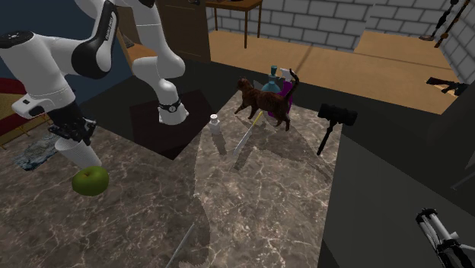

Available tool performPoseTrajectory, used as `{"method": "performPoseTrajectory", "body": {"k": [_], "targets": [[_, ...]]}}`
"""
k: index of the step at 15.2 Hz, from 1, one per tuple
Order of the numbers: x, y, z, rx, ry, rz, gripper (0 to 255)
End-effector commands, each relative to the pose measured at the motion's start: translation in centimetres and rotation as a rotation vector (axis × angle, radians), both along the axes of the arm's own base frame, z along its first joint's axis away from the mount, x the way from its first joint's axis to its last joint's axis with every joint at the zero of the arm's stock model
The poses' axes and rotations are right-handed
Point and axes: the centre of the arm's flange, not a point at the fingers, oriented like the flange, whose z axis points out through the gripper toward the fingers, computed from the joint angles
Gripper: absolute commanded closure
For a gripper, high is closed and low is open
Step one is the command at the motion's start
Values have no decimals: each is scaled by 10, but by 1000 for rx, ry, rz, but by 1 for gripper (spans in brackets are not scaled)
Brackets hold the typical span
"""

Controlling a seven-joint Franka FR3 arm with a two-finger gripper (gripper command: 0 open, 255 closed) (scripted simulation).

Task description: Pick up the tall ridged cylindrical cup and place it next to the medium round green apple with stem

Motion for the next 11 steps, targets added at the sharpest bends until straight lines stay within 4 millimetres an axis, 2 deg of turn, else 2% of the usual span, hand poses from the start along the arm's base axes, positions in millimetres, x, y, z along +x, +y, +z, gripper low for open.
{"method": "performPoseTrajectory", "body": {"k": [1,6,7,11], "targets": [[0,0,-1,0,-1,0,255],[0,0,-1,0,-1,0,255],[0,0,-1,0,-1,0,0],[0,0,-1,0,-1,0,0]]}}
